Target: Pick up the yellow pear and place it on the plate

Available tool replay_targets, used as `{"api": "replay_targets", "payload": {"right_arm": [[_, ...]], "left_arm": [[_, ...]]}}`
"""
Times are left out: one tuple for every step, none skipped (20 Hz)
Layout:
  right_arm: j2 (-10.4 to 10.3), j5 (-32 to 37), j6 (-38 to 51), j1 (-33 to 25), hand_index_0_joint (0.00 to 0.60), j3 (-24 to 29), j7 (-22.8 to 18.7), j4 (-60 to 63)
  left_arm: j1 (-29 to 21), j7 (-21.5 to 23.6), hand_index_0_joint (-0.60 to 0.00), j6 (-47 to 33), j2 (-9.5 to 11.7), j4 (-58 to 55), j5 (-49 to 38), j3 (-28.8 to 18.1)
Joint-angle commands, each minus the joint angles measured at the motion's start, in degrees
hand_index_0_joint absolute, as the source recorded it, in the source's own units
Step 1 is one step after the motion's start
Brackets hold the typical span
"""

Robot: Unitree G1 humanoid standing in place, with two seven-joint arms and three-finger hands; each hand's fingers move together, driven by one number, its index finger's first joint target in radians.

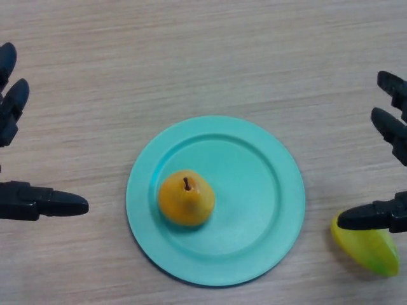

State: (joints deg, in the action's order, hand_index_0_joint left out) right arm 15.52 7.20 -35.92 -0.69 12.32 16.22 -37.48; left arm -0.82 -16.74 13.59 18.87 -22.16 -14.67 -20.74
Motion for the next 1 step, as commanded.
{"api": "replay_targets", "payload": {"right_arm": [[2.23,-0.34,9.71,-1.30,0.000,2.31,0.73,-2.84]], "left_arm": [[-2.04,0.76,0.000,-7.59,2.82,-2.87,1.66,-2.22]]}}
